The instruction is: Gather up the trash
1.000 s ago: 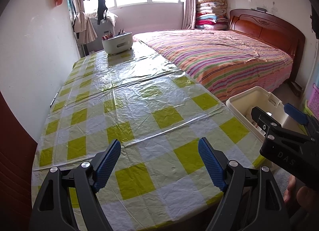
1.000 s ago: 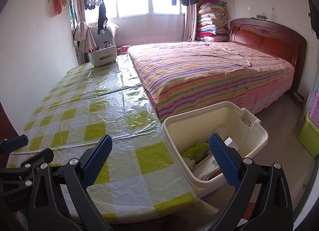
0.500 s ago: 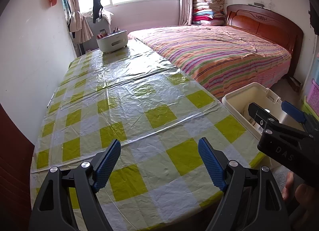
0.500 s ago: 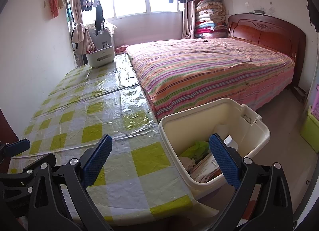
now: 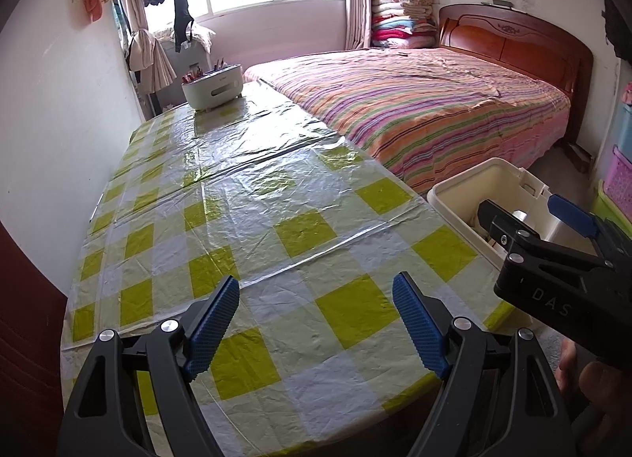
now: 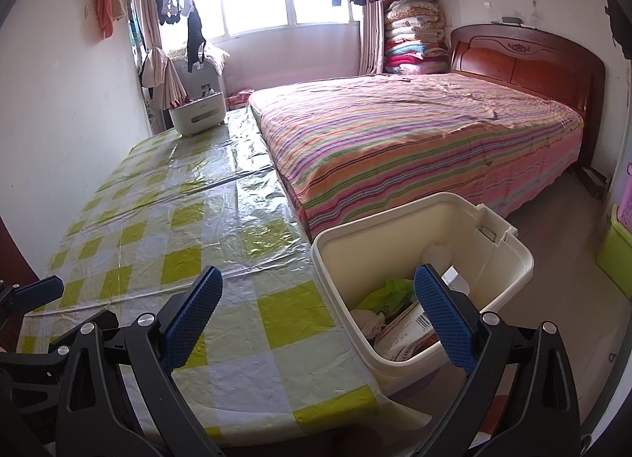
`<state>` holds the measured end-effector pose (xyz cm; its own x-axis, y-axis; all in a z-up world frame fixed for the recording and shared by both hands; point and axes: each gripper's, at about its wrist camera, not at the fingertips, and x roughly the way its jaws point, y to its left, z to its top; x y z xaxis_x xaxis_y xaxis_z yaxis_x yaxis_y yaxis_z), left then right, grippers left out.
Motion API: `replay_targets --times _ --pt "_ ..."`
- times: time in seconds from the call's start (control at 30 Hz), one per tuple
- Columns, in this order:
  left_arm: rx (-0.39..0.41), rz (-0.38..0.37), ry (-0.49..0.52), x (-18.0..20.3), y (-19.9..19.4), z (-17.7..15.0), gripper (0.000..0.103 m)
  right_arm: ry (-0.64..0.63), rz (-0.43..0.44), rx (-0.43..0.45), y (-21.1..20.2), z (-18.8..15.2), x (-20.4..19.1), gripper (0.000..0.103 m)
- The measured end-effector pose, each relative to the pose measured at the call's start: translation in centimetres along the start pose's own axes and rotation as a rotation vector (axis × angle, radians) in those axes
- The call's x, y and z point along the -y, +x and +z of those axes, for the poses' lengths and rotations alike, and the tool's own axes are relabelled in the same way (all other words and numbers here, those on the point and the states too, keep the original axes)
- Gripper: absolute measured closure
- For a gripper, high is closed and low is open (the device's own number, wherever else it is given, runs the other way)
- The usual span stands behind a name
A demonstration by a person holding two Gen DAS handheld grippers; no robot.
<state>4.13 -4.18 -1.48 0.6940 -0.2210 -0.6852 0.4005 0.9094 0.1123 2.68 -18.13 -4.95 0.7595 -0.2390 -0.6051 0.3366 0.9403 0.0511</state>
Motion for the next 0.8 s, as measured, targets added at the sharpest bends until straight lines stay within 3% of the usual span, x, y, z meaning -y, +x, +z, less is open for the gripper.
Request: replay_targets --times 0.37,0.8 --pt "0.041 -0.026 0.035 1.2 -0.8 0.0 0.025 0.011 -0.004 0.001 -0.3 -0.2 0.1 0.007" --pt "0.063 0.007 0.003 0.3 -0.8 0.2 0.025 0.011 -0.003 -0.006 0.1 -0.1 0.2 0.007"
